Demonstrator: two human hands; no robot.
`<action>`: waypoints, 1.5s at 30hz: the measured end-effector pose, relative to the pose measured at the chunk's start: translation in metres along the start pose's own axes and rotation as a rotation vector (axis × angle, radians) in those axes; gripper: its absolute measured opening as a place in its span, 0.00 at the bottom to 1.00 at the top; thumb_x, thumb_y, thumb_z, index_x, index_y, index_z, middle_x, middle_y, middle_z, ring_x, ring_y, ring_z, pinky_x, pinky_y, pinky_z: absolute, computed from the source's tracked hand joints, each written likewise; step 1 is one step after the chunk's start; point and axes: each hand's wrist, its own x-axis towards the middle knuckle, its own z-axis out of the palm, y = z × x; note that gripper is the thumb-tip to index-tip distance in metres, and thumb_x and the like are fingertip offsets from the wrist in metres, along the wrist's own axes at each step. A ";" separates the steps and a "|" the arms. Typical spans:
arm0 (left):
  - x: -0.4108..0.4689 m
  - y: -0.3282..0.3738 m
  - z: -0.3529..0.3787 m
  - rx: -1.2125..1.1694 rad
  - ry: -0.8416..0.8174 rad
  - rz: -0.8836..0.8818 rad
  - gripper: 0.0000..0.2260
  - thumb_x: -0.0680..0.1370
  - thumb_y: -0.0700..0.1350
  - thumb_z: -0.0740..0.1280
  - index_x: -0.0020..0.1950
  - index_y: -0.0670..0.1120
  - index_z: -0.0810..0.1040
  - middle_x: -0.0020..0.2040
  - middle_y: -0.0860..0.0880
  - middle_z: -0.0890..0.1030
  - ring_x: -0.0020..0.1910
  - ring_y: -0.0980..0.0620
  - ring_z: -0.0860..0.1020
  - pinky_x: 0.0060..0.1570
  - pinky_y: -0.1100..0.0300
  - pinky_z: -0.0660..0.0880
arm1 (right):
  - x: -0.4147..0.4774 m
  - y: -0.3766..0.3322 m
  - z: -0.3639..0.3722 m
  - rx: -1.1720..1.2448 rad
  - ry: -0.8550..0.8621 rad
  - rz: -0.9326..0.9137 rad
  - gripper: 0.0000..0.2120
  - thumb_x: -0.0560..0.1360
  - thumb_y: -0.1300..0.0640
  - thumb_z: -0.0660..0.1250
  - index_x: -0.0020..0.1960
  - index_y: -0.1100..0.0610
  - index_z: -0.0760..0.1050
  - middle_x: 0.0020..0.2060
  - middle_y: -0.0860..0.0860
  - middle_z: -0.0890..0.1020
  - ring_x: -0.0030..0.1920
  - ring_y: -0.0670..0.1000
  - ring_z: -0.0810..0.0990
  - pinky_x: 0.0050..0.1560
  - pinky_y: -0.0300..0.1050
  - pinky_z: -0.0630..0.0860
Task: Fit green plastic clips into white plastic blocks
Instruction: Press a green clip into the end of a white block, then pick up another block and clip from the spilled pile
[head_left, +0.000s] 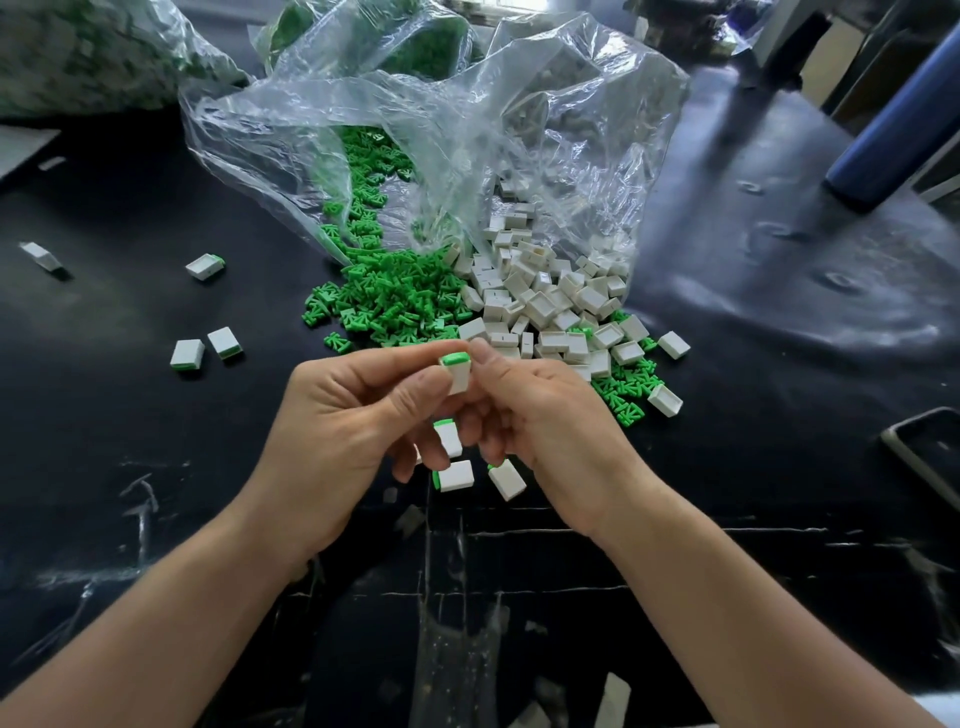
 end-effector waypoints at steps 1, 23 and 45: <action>0.000 0.000 0.000 0.010 -0.001 -0.009 0.12 0.65 0.48 0.73 0.48 0.55 0.84 0.31 0.46 0.82 0.23 0.54 0.76 0.21 0.67 0.68 | 0.000 0.000 0.000 -0.009 0.003 0.006 0.20 0.78 0.49 0.57 0.37 0.59 0.80 0.27 0.50 0.75 0.30 0.49 0.69 0.29 0.36 0.66; 0.027 -0.010 -0.030 0.326 0.537 -0.086 0.10 0.76 0.39 0.66 0.37 0.48 0.78 0.24 0.56 0.78 0.19 0.62 0.71 0.18 0.73 0.62 | 0.005 0.001 -0.013 -0.396 0.147 0.105 0.20 0.76 0.48 0.63 0.37 0.65 0.75 0.26 0.51 0.76 0.22 0.38 0.71 0.28 0.31 0.68; 0.021 -0.014 -0.028 1.198 0.248 -0.081 0.06 0.74 0.40 0.68 0.49 0.47 0.82 0.48 0.47 0.75 0.52 0.44 0.75 0.51 0.50 0.72 | 0.002 -0.002 -0.016 -0.440 0.022 0.144 0.14 0.73 0.50 0.68 0.31 0.54 0.76 0.19 0.43 0.73 0.22 0.39 0.70 0.23 0.27 0.64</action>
